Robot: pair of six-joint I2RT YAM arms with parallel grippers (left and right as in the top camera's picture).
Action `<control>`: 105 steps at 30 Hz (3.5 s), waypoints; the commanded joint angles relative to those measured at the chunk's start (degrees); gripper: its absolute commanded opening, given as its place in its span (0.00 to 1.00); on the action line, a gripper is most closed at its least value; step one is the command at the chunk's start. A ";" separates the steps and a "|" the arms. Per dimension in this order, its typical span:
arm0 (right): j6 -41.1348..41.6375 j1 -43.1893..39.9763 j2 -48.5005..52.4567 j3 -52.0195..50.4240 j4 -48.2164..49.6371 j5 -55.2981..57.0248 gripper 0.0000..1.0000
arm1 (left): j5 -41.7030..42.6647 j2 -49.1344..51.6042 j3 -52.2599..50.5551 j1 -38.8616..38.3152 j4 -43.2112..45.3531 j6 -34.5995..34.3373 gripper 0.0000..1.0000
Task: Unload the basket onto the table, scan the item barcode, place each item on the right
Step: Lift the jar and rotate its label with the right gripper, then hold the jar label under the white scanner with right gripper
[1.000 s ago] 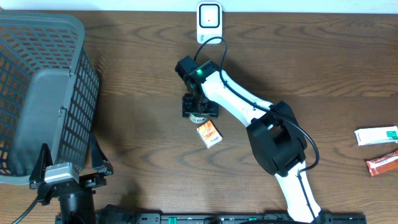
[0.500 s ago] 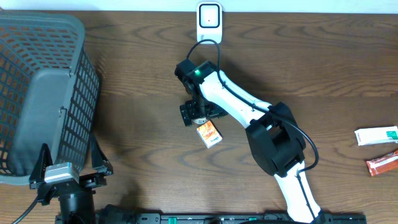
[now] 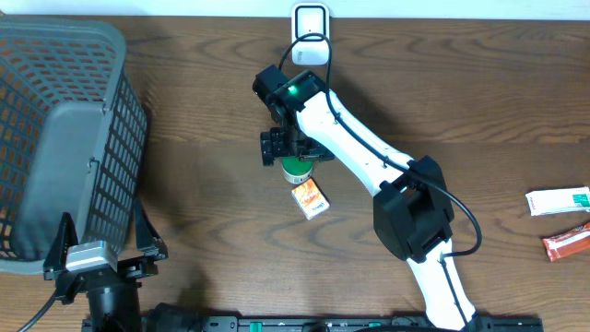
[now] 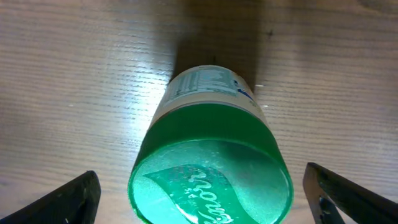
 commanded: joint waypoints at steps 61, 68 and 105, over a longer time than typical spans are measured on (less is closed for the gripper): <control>-1.92 -9.01 4.42 6.69 -9.64 -26.97 0.50 | 0.31 -0.66 -0.09 -0.24 0.11 0.76 0.91; -9.64 -19.71 4.44 7.34 -16.65 -44.13 0.50 | 0.31 -0.66 -0.13 -0.24 0.09 0.76 0.91; -20.22 -30.21 4.42 7.67 -17.49 -52.74 0.44 | 0.31 -0.63 -0.31 -0.24 -3.80 0.74 0.91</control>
